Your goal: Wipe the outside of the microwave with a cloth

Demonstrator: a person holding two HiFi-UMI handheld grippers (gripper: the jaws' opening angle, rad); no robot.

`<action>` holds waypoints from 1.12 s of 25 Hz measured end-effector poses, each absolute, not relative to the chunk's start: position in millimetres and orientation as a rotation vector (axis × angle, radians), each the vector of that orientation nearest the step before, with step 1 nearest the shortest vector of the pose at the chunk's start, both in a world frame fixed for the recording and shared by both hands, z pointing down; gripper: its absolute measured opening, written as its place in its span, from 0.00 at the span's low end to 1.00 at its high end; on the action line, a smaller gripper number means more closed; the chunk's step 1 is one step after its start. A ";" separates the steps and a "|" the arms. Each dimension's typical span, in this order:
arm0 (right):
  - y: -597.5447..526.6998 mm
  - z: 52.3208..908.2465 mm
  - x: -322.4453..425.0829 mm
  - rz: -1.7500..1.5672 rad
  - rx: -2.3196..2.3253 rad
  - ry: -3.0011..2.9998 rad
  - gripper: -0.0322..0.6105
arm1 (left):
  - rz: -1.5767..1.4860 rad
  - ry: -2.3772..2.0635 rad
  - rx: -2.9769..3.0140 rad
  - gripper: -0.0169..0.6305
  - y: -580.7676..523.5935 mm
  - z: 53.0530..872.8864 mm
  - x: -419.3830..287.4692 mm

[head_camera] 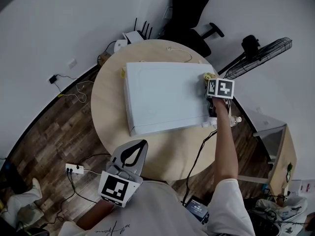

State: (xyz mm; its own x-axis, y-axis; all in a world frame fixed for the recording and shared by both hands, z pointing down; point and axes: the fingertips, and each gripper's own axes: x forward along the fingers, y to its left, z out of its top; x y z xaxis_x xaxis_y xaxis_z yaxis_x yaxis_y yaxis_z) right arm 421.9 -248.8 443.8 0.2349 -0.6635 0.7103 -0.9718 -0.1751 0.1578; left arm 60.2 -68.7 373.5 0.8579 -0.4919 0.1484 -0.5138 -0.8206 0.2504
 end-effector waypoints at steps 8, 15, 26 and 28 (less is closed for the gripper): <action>-251.7 442.2 393.0 0.669 1.914 -1.499 0.25 | 0.082 -0.734 2.742 0.01 -73.2 369.9 37.0; -250.0 443.3 366.2 0.667 1.905 -1.517 0.25 | 0.067 -0.717 2.754 0.01 -70.7 366.1 22.6; -257.3 446.6 335.5 0.669 1.894 -1.540 0.25 | 0.067 -0.688 2.760 0.01 -65.7 364.9 8.9; -257.4 446.7 328.0 0.664 1.887 -1.548 0.25 | 0.066 -0.677 2.768 0.01 -62.2 364.0 7.0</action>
State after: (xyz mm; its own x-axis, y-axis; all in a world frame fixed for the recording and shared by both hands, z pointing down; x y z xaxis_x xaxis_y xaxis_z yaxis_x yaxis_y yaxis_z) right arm 328.0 -257.4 446.7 0.1934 -0.6797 0.7076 -0.9811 -0.1372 0.1364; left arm 7.0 -62.2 364.0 0.8886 -0.4447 0.1125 -0.4581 -0.8475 0.2681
